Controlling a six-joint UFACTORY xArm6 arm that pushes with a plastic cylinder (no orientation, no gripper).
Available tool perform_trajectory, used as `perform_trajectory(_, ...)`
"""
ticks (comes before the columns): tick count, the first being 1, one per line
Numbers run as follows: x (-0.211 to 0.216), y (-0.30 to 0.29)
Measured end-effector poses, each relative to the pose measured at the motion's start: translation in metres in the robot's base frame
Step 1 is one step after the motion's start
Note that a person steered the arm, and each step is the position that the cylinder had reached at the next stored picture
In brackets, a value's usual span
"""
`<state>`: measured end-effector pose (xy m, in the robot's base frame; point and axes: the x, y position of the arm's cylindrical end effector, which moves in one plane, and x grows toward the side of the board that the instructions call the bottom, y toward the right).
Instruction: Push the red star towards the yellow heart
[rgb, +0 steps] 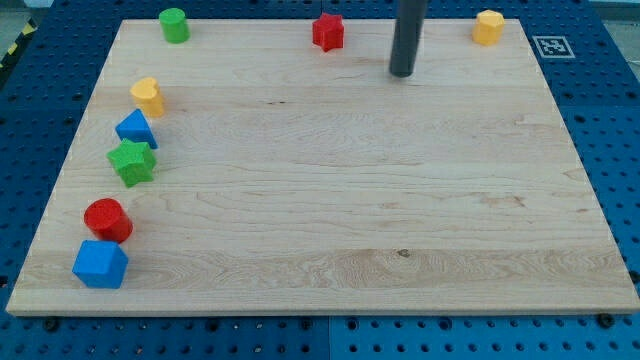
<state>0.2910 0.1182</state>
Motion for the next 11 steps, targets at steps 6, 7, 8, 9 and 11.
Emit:
perform_trajectory(6,-0.082,-0.08)
perform_trajectory(7,-0.076,-0.11)
perform_trajectory(8,-0.066,-0.131)
perform_trajectory(9,-0.057,-0.152)
perform_trajectory(11,-0.045,-0.193)
